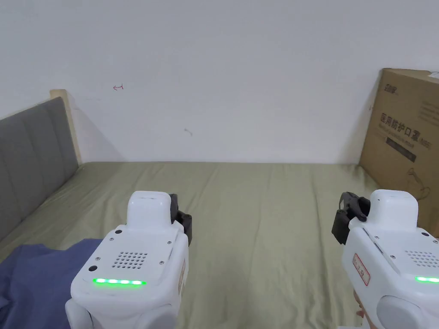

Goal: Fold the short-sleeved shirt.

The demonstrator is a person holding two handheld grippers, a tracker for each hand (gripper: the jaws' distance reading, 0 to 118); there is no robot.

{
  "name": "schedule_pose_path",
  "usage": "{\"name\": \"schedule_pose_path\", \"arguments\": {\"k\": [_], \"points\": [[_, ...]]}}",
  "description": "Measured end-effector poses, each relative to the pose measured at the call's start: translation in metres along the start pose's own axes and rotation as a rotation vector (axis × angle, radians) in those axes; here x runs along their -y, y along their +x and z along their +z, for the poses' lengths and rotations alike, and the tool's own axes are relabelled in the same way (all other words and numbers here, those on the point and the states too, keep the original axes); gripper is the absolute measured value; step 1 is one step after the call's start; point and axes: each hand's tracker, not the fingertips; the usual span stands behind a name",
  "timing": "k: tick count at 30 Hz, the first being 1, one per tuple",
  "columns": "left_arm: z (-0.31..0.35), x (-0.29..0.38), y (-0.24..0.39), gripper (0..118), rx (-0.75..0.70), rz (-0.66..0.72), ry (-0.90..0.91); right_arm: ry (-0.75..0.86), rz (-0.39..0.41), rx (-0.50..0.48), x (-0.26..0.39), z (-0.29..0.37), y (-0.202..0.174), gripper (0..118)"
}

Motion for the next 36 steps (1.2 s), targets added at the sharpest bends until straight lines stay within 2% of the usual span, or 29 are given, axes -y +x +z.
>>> {"name": "schedule_pose_path", "arguments": {"k": [2, 5, 10, 11, 12, 13, 16, 18, 20, 21, 23, 25, 27, 29, 30, 31, 32, 33, 34, 36], "points": [[0.001, 0.004, -0.014, 0, -0.049, -0.012, -0.018, -0.005, 0.01, -0.007, 0.005, -0.007, -0.015, 0], [0.013, 0.005, -0.056, 0, -0.133, -0.034, -0.04, -0.06, -0.013, -0.121, 0.016, -0.024, -0.057, 0], [0.059, 0.014, -0.145, 0, -0.384, 0.023, -0.033, -0.128, 0.089, -0.376, 0.03, -0.034, -0.15, 0], [0.067, 0.016, -0.157, 0, -0.43, 0.015, -0.035, -0.154, 0.11, -0.393, 0.031, -0.034, -0.164, 0], [0.074, 0.019, -0.167, 0, -0.479, 0.0, -0.043, -0.178, 0.09, -0.423, 0.031, -0.038, -0.174, 0], [0.079, 0.022, -0.175, 0, -0.505, -0.001, -0.056, -0.199, 0.035, -0.458, 0.033, -0.041, -0.182, 0], [0.089, 0.026, -0.187, 0, -0.496, 0.05, -0.054, -0.213, -0.067, -0.482, 0.035, -0.047, -0.186, 0], [0.093, 0.027, -0.186, 0, -0.509, 0.038, 0.038, -0.209, -0.053, -0.478, 0.035, -0.048, -0.184, 0], [0.079, 0.026, -0.189, 0, -0.52, -0.047, -0.001, -0.211, -0.041, -0.475, 0.034, -0.052, -0.177, 0], [0.064, 0.027, -0.199, 0, -0.487, -0.061, -0.072, -0.214, -0.03, -0.473, 0.035, -0.053, -0.172, 0], [0.03, 0.033, -0.225, 0, -0.385, 0.002, -0.257, -0.227, -0.012, -0.474, 0.037, -0.056, -0.159, 0], [-0.021, 0.056, -0.262, 0, -0.223, 0.157, -0.512, -0.273, 0.019, -0.472, 0.042, -0.063, -0.145, 0], [-0.061, 0.086, -0.289, 1, -0.116, 0.234, -0.685, -0.319, 0.043, -0.456, 0.05, -0.067, -0.134, 0], [-0.092, 0.12, -0.301, 3, -0.136, 0.199, -0.779, -0.36, 0.052, -0.441, 0.059, -0.073, -0.122, 0], [-0.106, 0.137, -0.305, 15, -0.163, 0.173, -0.787, -0.384, 0.057, -0.432, 0.064, -0.076, -0.116, 0], [-0.12, 0.153, -0.308, 53, -0.219, 0.118, -0.82, -0.41, 0.063, -0.423, 0.07, -0.079, -0.109, 0], [-0.128, 0.164, -0.311, 104, -0.232, 0.111, -0.844, -0.428, 0.068, -0.417, 0.075, -0.081, -0.105, 0], [-0.137, 0.177, -0.315, 118, -0.236, 0.105, -0.858, -0.447, 0.077, -0.406, 0.08, -0.083, -0.1, 0], [-0.142, 0.189, -0.319, 118, -0.223, 0.12, -0.842, -0.463, 0.087, -0.392, 0.085, -0.085, -0.095, 0], [-0.161, 0.215, -0.324, 117, -0.237, 0.132, -0.944, -0.494, 0.097, -0.375, 0.094, -0.087, -0.086, 0]]}}
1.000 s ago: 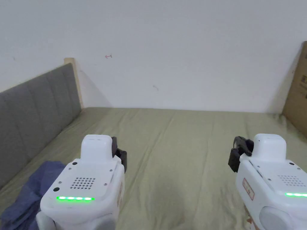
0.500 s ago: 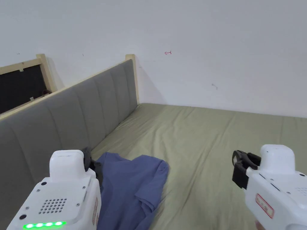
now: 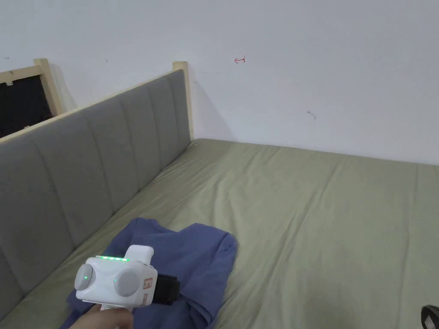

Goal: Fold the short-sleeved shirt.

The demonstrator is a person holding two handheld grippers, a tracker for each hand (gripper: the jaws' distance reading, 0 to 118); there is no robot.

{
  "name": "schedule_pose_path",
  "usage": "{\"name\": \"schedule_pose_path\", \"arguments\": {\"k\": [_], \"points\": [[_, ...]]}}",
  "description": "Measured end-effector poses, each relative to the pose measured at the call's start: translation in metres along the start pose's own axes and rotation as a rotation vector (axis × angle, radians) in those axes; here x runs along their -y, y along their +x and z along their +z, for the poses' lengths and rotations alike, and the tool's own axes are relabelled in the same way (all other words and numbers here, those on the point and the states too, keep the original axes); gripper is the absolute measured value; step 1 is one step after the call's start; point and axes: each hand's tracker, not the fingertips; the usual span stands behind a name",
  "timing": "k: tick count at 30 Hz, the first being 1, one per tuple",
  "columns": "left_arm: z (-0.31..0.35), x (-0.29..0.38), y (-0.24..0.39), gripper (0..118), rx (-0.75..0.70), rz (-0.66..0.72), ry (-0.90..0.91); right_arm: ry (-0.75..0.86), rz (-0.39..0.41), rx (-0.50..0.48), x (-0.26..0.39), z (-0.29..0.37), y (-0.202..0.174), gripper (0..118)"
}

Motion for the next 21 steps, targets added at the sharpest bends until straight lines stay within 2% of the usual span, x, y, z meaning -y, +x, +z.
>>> {"name": "schedule_pose_path", "arguments": {"k": [5, 6, 9, 10, 11, 12, 13, 14, 15, 17, 18, 21], "points": [[-0.076, 0.018, -0.006, 118, -0.118, -0.015, -0.248, -0.062, -0.016, 0.0, 0.016, -0.007, 0.016, 0], [-0.069, 0.009, -0.023, 118, -0.02, 0.053, -0.054, -0.07, -0.019, -0.001, 0.018, -0.009, 0.017, 0], [-0.063, -0.015, -0.012, 118, -0.036, 0.007, -0.105, -0.085, -0.03, -0.006, 0.021, -0.014, 0.019, 0], [-0.044, 0.014, 0.001, 117, -0.046, -0.01, -0.103, -0.088, -0.037, -0.013, 0.022, -0.016, 0.019, 0], [-0.029, 0.018, 0.01, 98, -0.051, -0.049, -0.046, -0.09, -0.042, -0.02, 0.022, -0.017, 0.018, 0], [-0.012, 0.02, 0.019, 67, -0.023, -0.076, 0.026, -0.09, -0.043, -0.024, 0.021, -0.017, 0.016, 0], [0.008, 0.022, 0.03, 29, -0.005, -0.104, 0.092, -0.088, -0.041, -0.028, 0.02, -0.016, 0.014, 0], [0.014, 0.027, 0.025, 0, -0.043, -0.127, 0.114, -0.084, -0.037, -0.031, 0.02, -0.014, 0.012, 0], [0.027, 0.031, 0.029, 0, -0.108, -0.15, 0.118, -0.075, -0.032, -0.038, 0.019, -0.012, 0.011, 0], [0.059, 0.038, 0.028, 0, -0.075, -0.127, 0.177, -0.061, -0.023, -0.054, 0.016, -0.005, 0.008, 0], [0.051, 0.031, 0.005, 0, -0.038, -0.099, 0.148, -0.054, -0.016, -0.062, 0.013, -0.001, 0.007, 0], [0.096, 0.017, -0.012, 0, -0.029, -0.04, 0.222, -0.029, 0.002, -0.069, 0.007, 0.013, 0.006, 0]]}}
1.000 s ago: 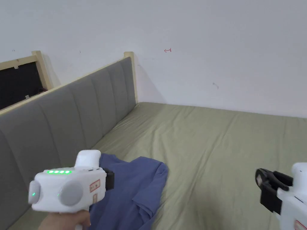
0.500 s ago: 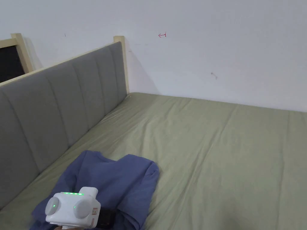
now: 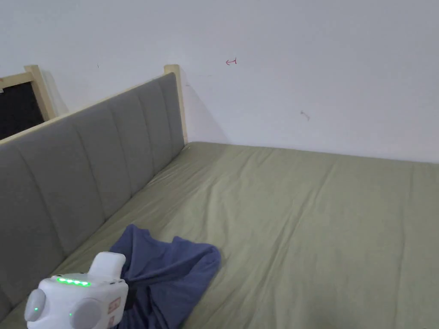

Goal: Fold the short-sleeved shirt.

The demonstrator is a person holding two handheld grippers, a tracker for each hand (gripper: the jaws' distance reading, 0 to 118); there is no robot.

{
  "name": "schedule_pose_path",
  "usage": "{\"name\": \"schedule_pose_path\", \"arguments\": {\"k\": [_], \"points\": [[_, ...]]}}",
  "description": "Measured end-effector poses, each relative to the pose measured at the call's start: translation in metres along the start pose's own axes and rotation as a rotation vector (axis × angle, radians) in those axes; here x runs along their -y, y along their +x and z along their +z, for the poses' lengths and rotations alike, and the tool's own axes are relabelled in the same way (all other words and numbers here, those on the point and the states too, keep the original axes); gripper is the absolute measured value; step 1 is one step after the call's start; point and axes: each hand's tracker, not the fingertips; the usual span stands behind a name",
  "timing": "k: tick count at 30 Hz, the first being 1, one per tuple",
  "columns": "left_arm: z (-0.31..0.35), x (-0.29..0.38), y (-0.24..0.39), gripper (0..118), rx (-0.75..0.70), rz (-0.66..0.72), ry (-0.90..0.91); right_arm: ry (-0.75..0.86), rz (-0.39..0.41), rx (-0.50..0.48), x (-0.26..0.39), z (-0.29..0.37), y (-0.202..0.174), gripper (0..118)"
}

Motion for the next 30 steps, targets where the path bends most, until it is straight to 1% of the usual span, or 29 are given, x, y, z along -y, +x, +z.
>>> {"name": "schedule_pose_path", "arguments": {"k": [2, 4, 7, 11, 15, 16, 17, 18, 20, 21, 23, 24, 26, 28, 30], "points": [[0.02, -0.021, -0.006, 0, 0.01, 0.016, 0.041, 0.024, -0.005, 0.0, -0.004, 0.011, 0.003, 0], [0.056, -0.042, -0.006, 0, 0.009, -0.045, 0.143, 0.05, -0.026, 0.007, -0.008, 0.022, 0.007, 0], [0.12, -0.079, 0.027, 0, 0.06, -0.118, 0.29, 0.091, -0.049, 0.024, -0.012, 0.04, 0.014, 0], [0.2, -0.12, 0.087, 0, 0.196, -0.222, 0.463, 0.165, -0.079, 0.057, -0.019, 0.07, 0.026, 0], [0.254, -0.136, 0.156, 0, 0.383, -0.292, 0.534, 0.23, -0.119, 0.094, -0.025, 0.102, 0.041, 0], [0.263, -0.14, 0.178, 0, 0.413, -0.312, 0.526, 0.239, -0.127, 0.104, -0.026, 0.112, 0.046, 0], [0.267, -0.143, 0.195, 0, 0.424, -0.318, 0.48, 0.247, -0.132, 0.112, -0.026, 0.118, 0.05, 0], [0.265, -0.147, 0.208, 0, 0.47, -0.304, 0.441, 0.254, -0.134, 0.121, -0.025, 0.124, 0.054, 0], [0.26, -0.147, 0.238, 0, 0.617, -0.285, 0.366, 0.272, -0.139, 0.148, -0.022, 0.137, 0.062, 0], [0.255, -0.145, 0.257, 0, 0.654, -0.294, 0.335, 0.279, -0.145, 0.157, -0.02, 0.142, 0.067, 0], [0.241, -0.136, 0.295, 0, 0.667, -0.358, 0.297, 0.287, -0.161, 0.177, -0.014, 0.151, 0.077, 0], [0.228, -0.127, 0.32, 0, 0.674, -0.418, 0.259, 0.285, -0.172, 0.19, -0.01, 0.154, 0.084, 0], [0.202, -0.112, 0.354, 0, 0.698, -0.459, 0.174, 0.275, -0.189, 0.211, -0.003, 0.156, 0.094, 0], [0.156, -0.087, 0.394, 0, 0.711, -0.472, -0.005, 0.241, -0.222, 0.238, 0.009, 0.153, 0.106, 0], [0.113, -0.059, 0.424, 1, 0.726, -0.45, -0.184, 0.206, -0.254, 0.245, 0.02, 0.148, 0.114, 0]]}}
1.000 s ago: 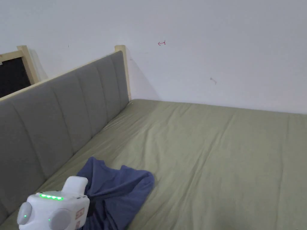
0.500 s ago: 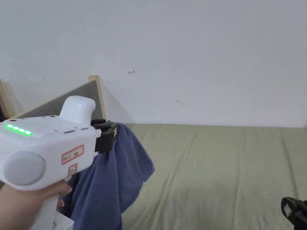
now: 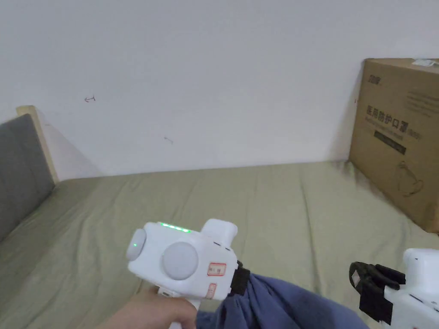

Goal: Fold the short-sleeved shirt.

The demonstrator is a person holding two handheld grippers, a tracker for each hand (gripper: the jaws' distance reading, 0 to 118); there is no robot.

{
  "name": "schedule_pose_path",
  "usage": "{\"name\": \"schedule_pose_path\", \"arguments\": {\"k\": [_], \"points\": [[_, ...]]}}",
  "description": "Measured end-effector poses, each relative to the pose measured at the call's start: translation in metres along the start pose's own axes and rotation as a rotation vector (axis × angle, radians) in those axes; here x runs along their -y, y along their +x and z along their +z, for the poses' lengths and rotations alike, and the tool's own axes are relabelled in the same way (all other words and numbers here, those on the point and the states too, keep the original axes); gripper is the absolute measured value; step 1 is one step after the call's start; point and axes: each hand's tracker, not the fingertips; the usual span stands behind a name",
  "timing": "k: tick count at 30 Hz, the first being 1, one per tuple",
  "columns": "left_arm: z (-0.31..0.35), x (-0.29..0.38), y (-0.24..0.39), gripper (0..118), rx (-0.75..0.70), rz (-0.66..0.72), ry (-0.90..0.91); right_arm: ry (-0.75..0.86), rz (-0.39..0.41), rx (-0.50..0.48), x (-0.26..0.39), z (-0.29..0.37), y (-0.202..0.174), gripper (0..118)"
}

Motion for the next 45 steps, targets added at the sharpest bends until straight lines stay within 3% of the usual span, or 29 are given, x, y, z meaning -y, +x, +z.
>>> {"name": "schedule_pose_path", "arguments": {"k": [4, 5, 6, 8, 9, 11, 13, 17, 18, 20, 21, 22, 23, 24, 25, 26, 30, 37, 39, 41, 43, 45], "points": [[-0.091, 0.032, -0.005, 4, 0.007, 0.121, -0.179, -0.073, -0.015, 0.014, 0.022, -0.013, 0.011, 0], [-0.101, 0.036, -0.008, 19, -0.013, 0.14, -0.173, -0.083, -0.014, 0.014, 0.026, -0.015, 0.012, 0], [-0.107, 0.041, -0.011, 44, -0.043, 0.156, -0.152, -0.095, -0.013, 0.015, 0.029, -0.016, 0.013, 0], [-0.107, 0.047, -0.016, 114, -0.093, 0.171, -0.136, -0.114, -0.01, 0.014, 0.033, -0.019, 0.014, 0], [-0.102, 0.048, -0.02, 118, -0.087, 0.179, -0.12, -0.119, -0.009, 0.013, 0.034, -0.019, 0.014, 0], [-0.078, 0.037, -0.031, 108, -0.046, 0.204, -0.032, -0.122, -0.003, 0.011, 0.033, -0.019, 0.013, 0], [-0.043, 0.032, -0.039, 109, -0.068, 0.204, 0.007, -0.113, 0.002, 0.01, 0.03, -0.019, 0.009, 0], [0.047, 0.051, -0.045, 109, -0.191, 0.234, 0.305, 0.004, -0.001, -0.007, 0.016, -0.004, -0.001, 0], [0.068, 0.062, -0.043, 109, -0.277, 0.238, 0.388, 0.047, 0.003, -0.01, 0.014, 0.002, -0.004, 0], [0.102, 0.095, -0.035, 104, -0.385, 0.174, 0.55, 0.125, 0.021, 0.0, 0.015, 0.012, -0.011, 0], [0.117, 0.112, -0.03, 93, -0.446, 0.125, 0.611, 0.166, 0.036, 0.013, 0.017, 0.017, -0.015, 0], [0.13, 0.13, -0.024, 75, -0.506, 0.092, 0.687, 0.203, 0.049, 0.022, 0.02, 0.021, -0.018, 0], [0.137, 0.142, -0.019, 36, -0.566, 0.097, 0.742, 0.217, 0.051, 0.029, 0.021, 0.023, -0.021, 0], [0.139, 0.155, -0.014, 6, -0.62, 0.101, 0.79, 0.227, 0.05, 0.032, 0.023, 0.025, -0.024, 0], [0.143, 0.165, -0.011, 1, -0.661, 0.123, 0.8, 0.237, 0.045, 0.034, 0.025, 0.026, -0.028, 0], [0.146, 0.173, -0.01, 0, -0.707, 0.158, 0.798, 0.249, 0.041, 0.039, 0.027, 0.027, -0.031, 0], [0.151, 0.194, -0.021, 0, -0.608, 0.312, 0.814, 0.255, 0.024, 0.04, 0.027, 0.026, -0.039, 0], [0.146, 0.173, -0.031, 1, -0.618, 0.237, 0.737, 0.218, 0.031, 0.024, 0.025, 0.021, -0.044, 0], [0.134, 0.137, -0.054, 1, -0.521, 0.205, 0.532, 0.206, 0.042, 0.019, 0.025, 0.017, -0.043, 0], [0.103, 0.1, -0.09, 1, -0.382, 0.295, 0.282, 0.191, 0.063, 0.023, 0.026, 0.012, -0.041, 0], [0.066, 0.082, -0.134, 1, -0.174, 0.414, 0.205, 0.184, 0.072, 0.034, 0.027, 0.005, -0.037, 0], [0.031, 0.069, -0.161, 2, -0.162, 0.482, 0.146, 0.167, 0.066, 0.036, 0.028, -0.002, -0.03, 0]]}}
